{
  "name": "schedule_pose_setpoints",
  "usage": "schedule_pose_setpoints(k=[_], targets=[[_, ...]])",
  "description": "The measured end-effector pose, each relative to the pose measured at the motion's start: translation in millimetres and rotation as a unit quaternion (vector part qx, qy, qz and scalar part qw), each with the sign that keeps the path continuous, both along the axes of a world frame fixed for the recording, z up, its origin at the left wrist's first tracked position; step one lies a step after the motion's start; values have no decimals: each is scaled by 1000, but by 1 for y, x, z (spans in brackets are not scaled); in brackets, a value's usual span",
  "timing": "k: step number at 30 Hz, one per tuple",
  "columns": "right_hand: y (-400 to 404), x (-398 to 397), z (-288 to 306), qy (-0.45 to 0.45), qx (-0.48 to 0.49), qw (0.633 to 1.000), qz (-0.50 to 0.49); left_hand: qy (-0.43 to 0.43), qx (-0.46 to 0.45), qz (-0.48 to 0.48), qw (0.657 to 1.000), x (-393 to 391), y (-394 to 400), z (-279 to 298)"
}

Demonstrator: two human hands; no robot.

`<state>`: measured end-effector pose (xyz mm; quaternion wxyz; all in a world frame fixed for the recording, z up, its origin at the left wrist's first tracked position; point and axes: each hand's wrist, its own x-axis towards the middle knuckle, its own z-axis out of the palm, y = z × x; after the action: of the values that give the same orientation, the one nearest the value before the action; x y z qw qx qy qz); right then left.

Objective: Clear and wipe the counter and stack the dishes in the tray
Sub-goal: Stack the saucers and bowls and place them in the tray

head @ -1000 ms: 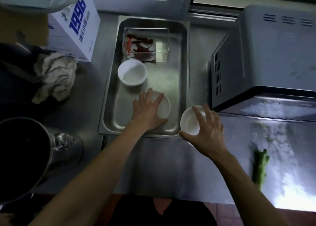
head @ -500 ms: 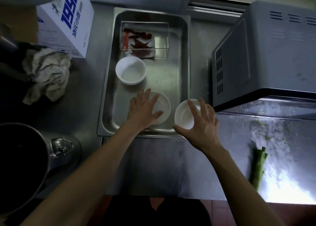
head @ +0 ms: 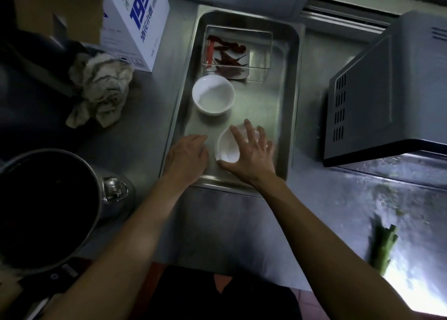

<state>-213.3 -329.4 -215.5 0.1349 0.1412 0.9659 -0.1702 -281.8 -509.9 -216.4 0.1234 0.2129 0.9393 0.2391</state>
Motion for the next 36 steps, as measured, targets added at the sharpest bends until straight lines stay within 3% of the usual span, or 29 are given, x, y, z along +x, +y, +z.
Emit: schedule_pose_setpoints(k=[7, 26, 36], targets=[[-15, -11, -28, -33, 27, 999, 15, -8, 15, 0, 1000, 5, -11, -2], [2, -11, -37, -50, 36, 997, -36, -33, -5, -62, 998, 11, -14, 5], [-11, 47, 17, 53, 21, 995, -77, -18, -20, -106, 994, 26, -10, 32]])
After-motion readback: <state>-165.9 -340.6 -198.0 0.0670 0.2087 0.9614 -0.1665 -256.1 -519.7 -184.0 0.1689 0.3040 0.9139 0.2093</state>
